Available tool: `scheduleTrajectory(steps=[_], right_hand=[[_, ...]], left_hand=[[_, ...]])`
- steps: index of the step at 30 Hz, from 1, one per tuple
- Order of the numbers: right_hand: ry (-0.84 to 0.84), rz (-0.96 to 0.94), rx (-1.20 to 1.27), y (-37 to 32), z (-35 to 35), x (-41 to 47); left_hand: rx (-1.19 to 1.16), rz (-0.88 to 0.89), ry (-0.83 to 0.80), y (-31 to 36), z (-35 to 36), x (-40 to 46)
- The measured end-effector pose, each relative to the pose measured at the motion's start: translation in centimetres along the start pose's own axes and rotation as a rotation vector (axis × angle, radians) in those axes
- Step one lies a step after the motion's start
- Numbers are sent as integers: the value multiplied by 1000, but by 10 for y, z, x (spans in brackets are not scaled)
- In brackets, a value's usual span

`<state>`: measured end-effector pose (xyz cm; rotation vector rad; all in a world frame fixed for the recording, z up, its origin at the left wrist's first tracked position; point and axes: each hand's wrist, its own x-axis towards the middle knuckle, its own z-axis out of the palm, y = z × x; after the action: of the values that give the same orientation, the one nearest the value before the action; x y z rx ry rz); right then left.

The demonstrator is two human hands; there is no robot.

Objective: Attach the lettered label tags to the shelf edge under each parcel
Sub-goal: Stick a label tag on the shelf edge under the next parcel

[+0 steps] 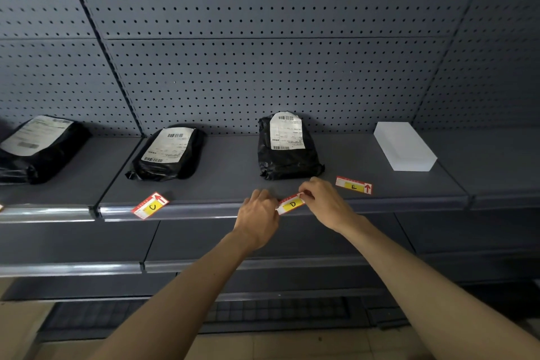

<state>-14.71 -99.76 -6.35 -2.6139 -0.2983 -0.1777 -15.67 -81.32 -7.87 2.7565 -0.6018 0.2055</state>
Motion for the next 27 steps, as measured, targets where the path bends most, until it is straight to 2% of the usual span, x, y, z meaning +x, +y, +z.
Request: scheduleTrajectory(steps=[6, 11, 17, 21, 27], right_hand=[[90, 36, -8, 15, -42, -11], [114, 119, -120, 52, -81, -14], [129, 162, -125, 108, -113, -10], [89, 130, -132, 135, -113, -5], [-68, 98, -136, 155, -92, 2]], left_hand=[[-14, 45, -32, 23, -23, 28], [-24, 134, -58, 63, -33, 67], [52, 197, -161, 118, -26, 126], [68, 157, -296, 141, -10, 151], [85, 98, -444, 146, 18, 162]])
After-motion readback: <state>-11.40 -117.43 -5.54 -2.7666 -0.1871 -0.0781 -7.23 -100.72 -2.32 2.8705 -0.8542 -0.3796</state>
